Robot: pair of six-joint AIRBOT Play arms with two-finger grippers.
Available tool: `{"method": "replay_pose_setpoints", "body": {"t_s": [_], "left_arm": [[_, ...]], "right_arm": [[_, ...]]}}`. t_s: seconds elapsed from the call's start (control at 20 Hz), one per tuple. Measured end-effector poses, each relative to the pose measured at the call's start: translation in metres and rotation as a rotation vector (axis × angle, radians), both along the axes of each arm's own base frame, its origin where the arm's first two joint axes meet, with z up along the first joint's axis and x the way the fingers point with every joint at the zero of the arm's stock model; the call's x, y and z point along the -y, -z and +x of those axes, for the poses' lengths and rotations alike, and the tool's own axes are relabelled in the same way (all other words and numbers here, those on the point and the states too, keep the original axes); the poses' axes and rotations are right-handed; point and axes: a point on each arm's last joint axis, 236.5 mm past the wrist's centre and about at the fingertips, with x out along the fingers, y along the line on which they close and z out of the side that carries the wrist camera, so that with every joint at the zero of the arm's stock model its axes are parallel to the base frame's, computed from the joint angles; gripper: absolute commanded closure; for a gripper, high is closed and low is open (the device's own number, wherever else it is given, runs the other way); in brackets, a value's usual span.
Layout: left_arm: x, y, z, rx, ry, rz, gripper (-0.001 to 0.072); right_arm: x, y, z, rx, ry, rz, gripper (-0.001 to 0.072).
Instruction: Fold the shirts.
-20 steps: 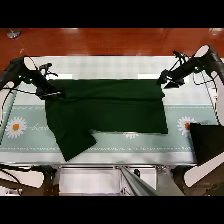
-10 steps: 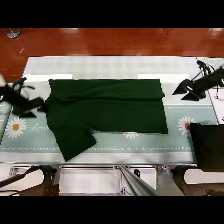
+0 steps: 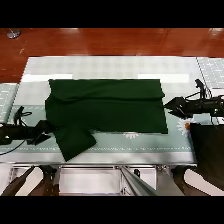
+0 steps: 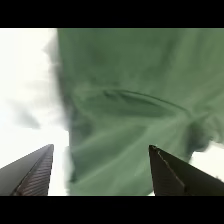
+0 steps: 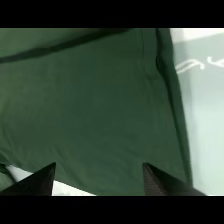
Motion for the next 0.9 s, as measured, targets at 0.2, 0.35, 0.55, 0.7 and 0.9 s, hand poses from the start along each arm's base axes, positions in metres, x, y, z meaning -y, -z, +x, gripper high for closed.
{"method": "replay_pose_setpoints", "body": {"t_s": [0.2,0.35,0.55,0.7,0.9], "left_arm": [[0.026,0.006,-0.004,0.029,0.014,-0.071,0.0008],[0.039,0.009,-0.004,0.052,0.053,-0.074,0.0308],[0.056,0.009,-0.005,0.088,0.147,-0.071,0.0675],[0.061,0.005,-0.003,0.11,0.18,-0.072,0.0674],[0.063,0.003,-0.001,0.122,0.196,-0.074,0.0674]], "right_arm": [[-0.006,-0.002,-0.001,0.011,0.014,0.034,0.0085],[0.006,-0.007,0.004,0.025,0.053,0.032,0.0085],[0.055,0.01,-0.015,-0.087,0.149,-0.064,0.0085],[0.06,0.033,-0.053,-0.241,0.139,-0.101,0.0084],[0.029,0.055,-0.085,-0.354,0.03,-0.084,0.0084]]}}
